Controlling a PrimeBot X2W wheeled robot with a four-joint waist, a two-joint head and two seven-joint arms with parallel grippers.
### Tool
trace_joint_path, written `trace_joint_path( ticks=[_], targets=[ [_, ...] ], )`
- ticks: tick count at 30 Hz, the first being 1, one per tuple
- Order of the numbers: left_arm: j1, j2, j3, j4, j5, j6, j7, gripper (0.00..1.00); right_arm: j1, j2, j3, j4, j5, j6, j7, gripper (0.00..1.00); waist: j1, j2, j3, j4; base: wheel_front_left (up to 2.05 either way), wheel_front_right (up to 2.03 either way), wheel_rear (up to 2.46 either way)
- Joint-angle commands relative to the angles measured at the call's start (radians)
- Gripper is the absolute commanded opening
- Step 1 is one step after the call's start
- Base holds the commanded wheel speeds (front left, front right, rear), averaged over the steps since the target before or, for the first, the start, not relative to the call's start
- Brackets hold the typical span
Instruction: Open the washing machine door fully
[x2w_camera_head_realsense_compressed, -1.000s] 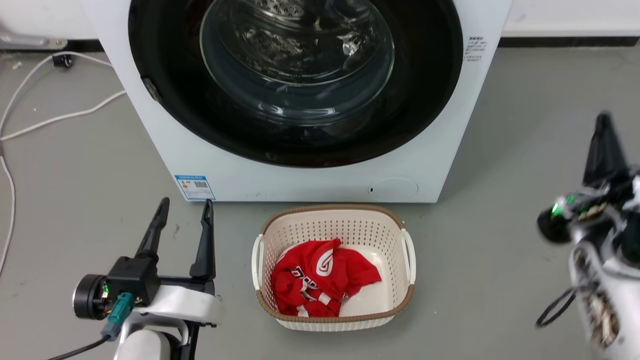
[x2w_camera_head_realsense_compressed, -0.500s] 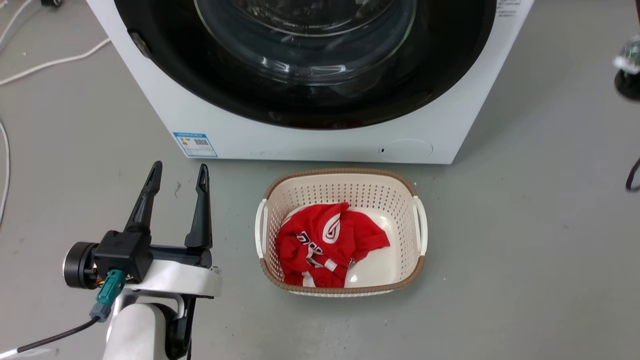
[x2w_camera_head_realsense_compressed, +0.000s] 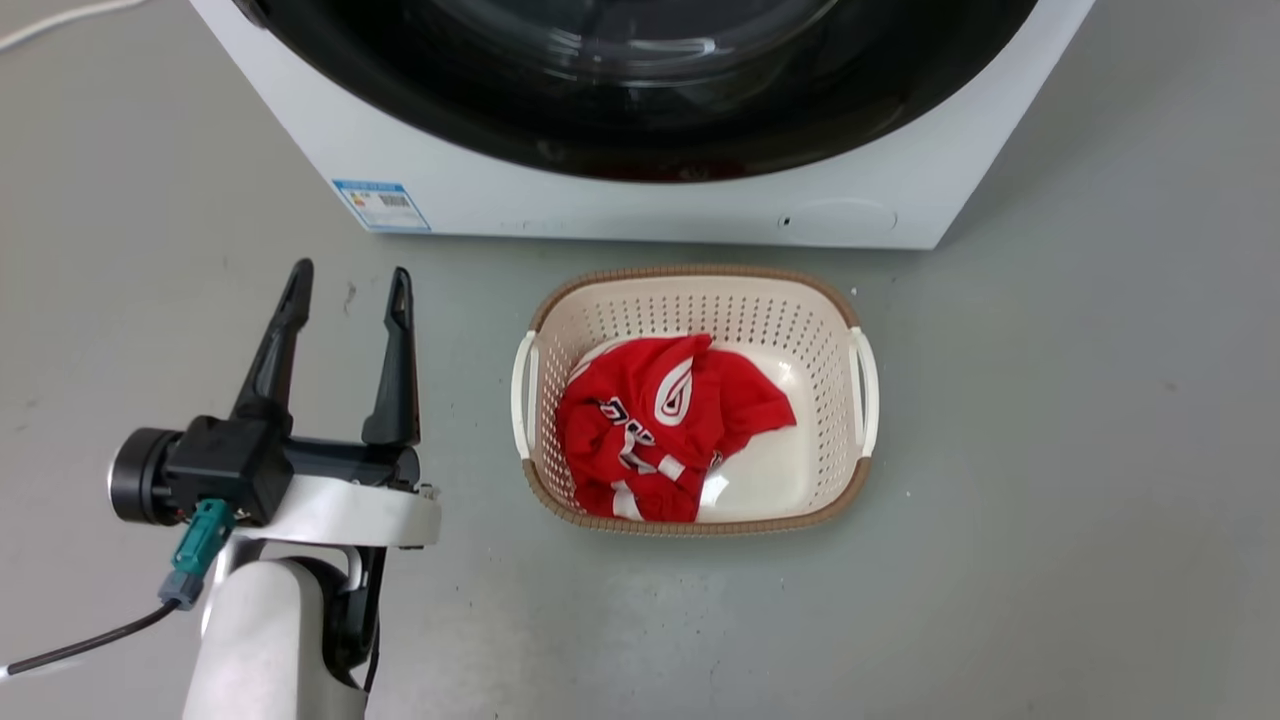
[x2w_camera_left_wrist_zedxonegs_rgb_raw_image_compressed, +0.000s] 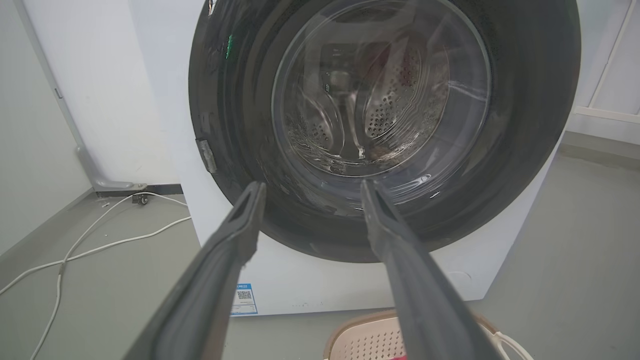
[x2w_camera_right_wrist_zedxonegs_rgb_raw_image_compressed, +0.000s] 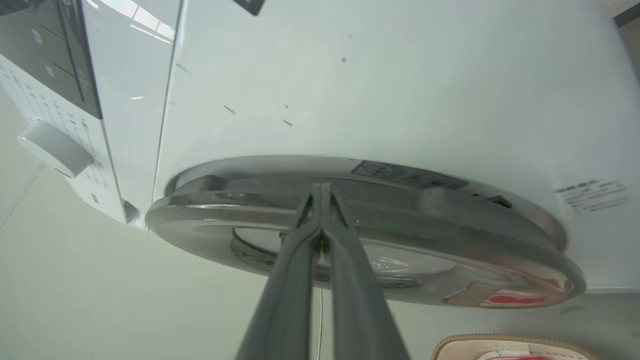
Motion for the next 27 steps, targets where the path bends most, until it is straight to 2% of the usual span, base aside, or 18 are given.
trace_joint_path(
  ticks=[1, 11, 14, 27],
  targets=[
    [-0.018, 0.005, 0.002, -0.006, -0.003, -0.004, -0.002, 1.00, -0.039, 0.023, 0.014, 0.028, -0.009, 0.000, 0.008, 0.00, -0.0001, 0.0000, 0.026, 0.004, 0.00, 0.00, 0.00],
    [-0.055, 0.008, 0.001, -0.014, -0.004, -0.005, -0.002, 1.00, -0.132, 0.080, 0.065, 0.088, -0.038, 0.000, 0.007, 0.00, -0.0001, 0.0000, 0.094, 0.016, 0.00, 0.00, 0.00],
    [-0.058, 0.007, -0.001, -0.012, -0.005, -0.005, -0.002, 1.00, -0.117, 0.070, 0.075, 0.089, -0.033, 0.000, 0.007, 0.00, -0.0001, 0.0000, 0.107, 0.019, 0.00, 0.00, 0.00],
    [-0.068, 0.002, -0.003, -0.004, -0.001, -0.006, -0.002, 1.00, -0.097, 0.079, 0.106, 0.088, 0.016, 0.000, 0.126, 0.00, -0.0001, 0.0000, 0.106, 0.012, 0.00, 0.00, 0.00]
  ],
)
